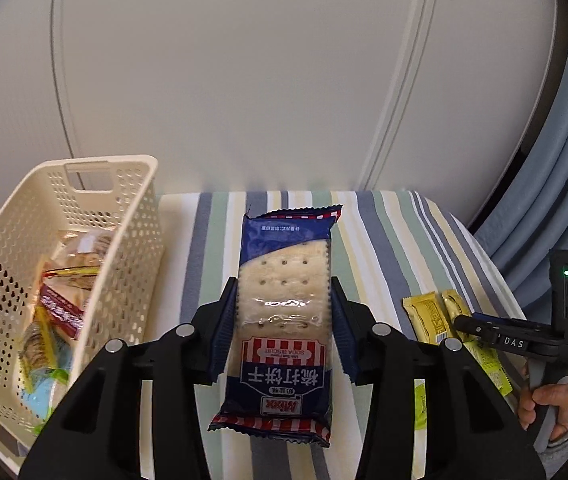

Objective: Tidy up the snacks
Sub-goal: 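Carry the cracker pack into the basket and release it with the left gripper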

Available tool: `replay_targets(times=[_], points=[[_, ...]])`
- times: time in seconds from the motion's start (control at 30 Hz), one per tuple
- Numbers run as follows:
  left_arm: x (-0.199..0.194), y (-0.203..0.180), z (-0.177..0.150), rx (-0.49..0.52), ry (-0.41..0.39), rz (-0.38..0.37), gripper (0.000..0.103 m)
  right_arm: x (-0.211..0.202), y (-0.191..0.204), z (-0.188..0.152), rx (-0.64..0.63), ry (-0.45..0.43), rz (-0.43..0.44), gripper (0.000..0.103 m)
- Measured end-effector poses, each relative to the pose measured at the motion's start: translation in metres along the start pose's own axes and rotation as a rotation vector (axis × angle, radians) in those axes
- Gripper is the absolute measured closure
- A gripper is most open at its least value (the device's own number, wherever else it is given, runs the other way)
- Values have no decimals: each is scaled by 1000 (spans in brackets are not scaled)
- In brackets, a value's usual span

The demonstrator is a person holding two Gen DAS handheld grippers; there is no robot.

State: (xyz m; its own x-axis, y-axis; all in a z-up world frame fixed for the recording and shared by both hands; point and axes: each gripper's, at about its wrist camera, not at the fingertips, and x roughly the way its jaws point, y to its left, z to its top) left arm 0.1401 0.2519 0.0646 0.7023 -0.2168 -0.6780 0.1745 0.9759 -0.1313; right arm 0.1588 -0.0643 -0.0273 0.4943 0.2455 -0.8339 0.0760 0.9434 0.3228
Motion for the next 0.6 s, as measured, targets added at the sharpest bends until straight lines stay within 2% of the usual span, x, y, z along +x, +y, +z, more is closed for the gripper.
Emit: replay_targets(times=[0.17,0.33,0.6], points=[[-38,30,8,-61,-90,55,58,0,0,0,-1,0,-1,52],[-76,71,11,-120,-172,161,58,0,0,0,-1,0,-2,52],[-101,129,5,-231,-214,261,58,0,-1,0,2,-1,-7,52]])
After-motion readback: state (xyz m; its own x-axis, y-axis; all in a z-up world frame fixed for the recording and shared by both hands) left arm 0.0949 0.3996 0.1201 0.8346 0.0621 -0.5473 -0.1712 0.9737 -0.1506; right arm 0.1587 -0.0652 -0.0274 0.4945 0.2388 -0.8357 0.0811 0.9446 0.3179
